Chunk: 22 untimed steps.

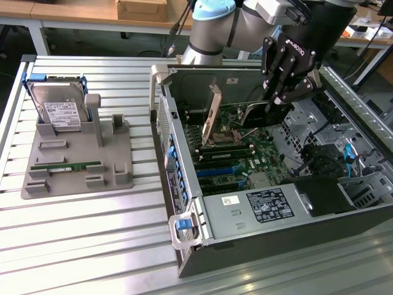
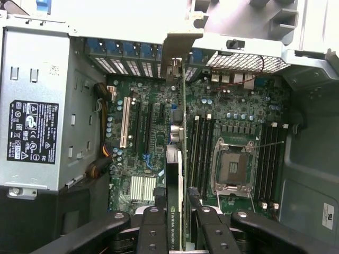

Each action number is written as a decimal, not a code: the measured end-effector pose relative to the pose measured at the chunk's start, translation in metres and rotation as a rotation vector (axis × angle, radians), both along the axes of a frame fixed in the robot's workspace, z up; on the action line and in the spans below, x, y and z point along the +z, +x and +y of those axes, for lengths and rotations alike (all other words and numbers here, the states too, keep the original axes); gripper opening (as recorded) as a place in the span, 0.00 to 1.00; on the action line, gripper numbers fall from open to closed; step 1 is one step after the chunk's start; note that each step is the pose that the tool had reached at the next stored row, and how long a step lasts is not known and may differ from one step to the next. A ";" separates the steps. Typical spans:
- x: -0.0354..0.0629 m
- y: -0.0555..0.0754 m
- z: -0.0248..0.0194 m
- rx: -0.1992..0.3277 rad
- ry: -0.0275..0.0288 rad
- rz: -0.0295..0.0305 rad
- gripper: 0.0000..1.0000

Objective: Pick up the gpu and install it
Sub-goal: 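Insert the gpu into the slot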

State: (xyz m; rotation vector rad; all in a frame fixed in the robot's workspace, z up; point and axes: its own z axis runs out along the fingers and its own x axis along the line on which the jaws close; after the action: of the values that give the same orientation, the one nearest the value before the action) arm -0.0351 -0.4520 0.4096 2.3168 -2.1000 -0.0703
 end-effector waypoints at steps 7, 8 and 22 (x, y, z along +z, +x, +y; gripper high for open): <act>-0.0014 0.000 0.0000 0.000 0.0000 0.0001 0.26; -0.0015 0.000 0.0000 0.000 0.0000 0.0000 0.26; -0.0045 0.000 -0.0003 0.000 0.0000 0.0000 0.26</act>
State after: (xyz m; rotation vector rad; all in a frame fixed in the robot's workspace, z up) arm -0.0351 -0.4522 0.4051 2.3167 -2.0999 -0.0703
